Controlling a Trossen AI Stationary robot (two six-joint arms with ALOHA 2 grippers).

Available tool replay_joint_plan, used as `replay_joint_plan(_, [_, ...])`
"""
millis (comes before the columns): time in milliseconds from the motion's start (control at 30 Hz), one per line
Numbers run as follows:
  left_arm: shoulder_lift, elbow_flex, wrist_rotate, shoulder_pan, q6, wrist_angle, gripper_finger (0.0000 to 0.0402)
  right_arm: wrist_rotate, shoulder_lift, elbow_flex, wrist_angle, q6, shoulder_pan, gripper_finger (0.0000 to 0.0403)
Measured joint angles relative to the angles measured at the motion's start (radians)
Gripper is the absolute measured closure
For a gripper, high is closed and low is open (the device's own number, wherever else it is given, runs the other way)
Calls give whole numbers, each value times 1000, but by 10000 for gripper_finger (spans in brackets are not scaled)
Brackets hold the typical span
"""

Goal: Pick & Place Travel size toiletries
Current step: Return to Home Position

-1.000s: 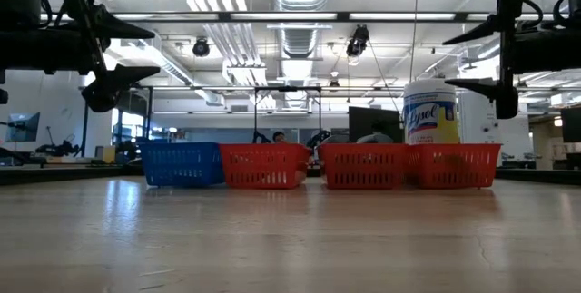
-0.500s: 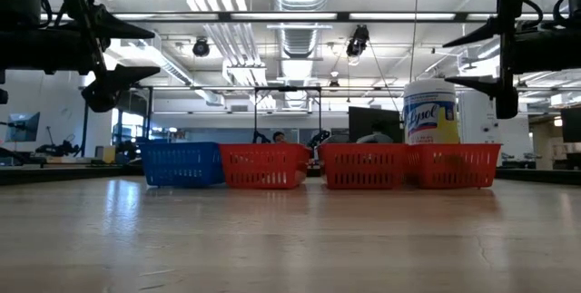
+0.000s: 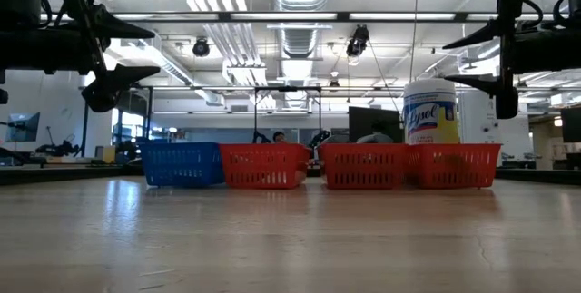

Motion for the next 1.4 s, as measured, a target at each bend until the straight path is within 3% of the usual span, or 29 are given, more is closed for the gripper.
replay_joint_plan(700, [0, 0, 0, 1, 0, 0, 122, 0, 0, 0, 0, 0, -1, 100])
replay_joint_plan(1100, [0, 0, 0, 142, 0, 0, 122, 0, 1, 0, 0, 0, -49, 60])
replay_joint_plan(1400, [0, 0, 0, 149, 0, 0, 122, 0, 1, 0, 0, 0, -51, 44])
